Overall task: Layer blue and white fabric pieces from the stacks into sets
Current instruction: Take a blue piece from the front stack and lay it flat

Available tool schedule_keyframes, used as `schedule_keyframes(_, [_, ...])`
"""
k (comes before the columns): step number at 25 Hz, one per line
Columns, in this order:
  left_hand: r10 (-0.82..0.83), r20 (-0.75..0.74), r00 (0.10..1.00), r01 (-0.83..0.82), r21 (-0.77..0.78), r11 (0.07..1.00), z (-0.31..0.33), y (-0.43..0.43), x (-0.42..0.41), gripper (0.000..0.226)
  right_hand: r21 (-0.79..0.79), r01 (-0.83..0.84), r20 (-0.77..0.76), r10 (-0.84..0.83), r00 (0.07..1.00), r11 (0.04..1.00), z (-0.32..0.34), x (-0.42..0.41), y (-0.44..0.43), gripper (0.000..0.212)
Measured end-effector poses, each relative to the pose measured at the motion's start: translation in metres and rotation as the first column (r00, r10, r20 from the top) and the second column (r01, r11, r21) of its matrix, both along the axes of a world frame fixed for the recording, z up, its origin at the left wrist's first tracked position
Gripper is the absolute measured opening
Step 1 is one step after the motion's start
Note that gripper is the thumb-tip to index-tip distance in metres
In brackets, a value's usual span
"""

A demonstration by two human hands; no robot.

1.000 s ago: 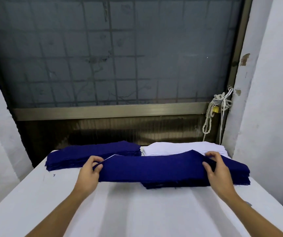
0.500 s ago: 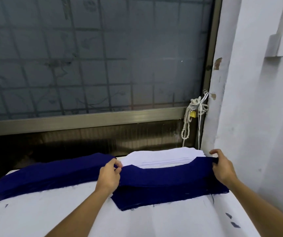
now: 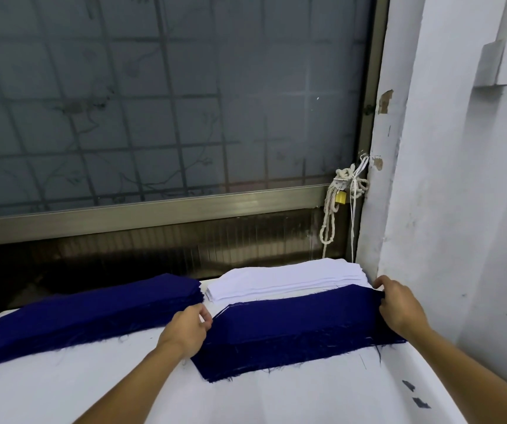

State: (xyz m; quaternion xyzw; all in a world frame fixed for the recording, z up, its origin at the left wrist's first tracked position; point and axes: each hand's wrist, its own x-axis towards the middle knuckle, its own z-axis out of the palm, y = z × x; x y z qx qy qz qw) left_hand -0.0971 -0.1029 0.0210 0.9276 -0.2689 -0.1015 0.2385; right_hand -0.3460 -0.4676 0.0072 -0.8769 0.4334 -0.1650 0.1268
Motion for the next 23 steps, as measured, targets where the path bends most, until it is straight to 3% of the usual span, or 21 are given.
schedule_keyframes(3, [-0.01,0.182,0.983,-0.009,0.105,0.994,0.006,-0.005,-0.006,0.008,-0.322,-0.024,-0.169,-0.032,0.985,0.946,0.0,0.001,0.012,0.045])
schedule_keyframes(4, [-0.027,0.271,0.962,-0.006,0.12,0.993,0.007,-0.008,-0.008,0.01,-0.358,-0.079,-0.175,0.016,0.985,0.93,0.0,0.004,0.017,0.044])
schedule_keyframes(6, [-0.082,0.355,0.931,0.075,0.034,0.997,0.004,-0.018,-0.014,0.016,-0.309,-0.226,-0.154,0.186,0.97,0.924,-0.003,0.012,0.029,0.037])
schedule_keyframes(9, [-0.239,0.303,0.923,0.285,-0.117,0.952,-0.001,-0.031,-0.028,0.016,-0.18,-0.357,-0.051,0.353,0.934,0.917,-0.007,0.022,0.047,0.023])
schedule_keyframes(12, [-0.358,0.259,0.897,0.391,-0.086,0.916,-0.016,-0.036,-0.038,0.011,-0.13,-0.311,-0.024,0.31,0.95,0.942,-0.016,0.022,0.053,0.016])
schedule_keyframes(16, [-0.341,0.307,0.889,0.377,-0.065,0.924,-0.028,-0.033,-0.043,0.013,-0.183,-0.223,-0.136,0.2,0.97,0.957,-0.021,0.023,0.06,0.01])
schedule_keyframes(19, [-0.353,0.26,0.899,0.389,-0.105,0.915,-0.019,-0.03,-0.039,0.009,-0.206,-0.199,-0.207,0.156,0.966,0.958,-0.005,0.039,0.073,0.012])
schedule_keyframes(23, [-0.253,0.251,0.934,0.296,-0.15,0.943,-0.003,-0.01,-0.014,0.005,-0.22,-0.263,-0.096,0.247,0.964,0.94,0.017,0.082,0.107,0.008])
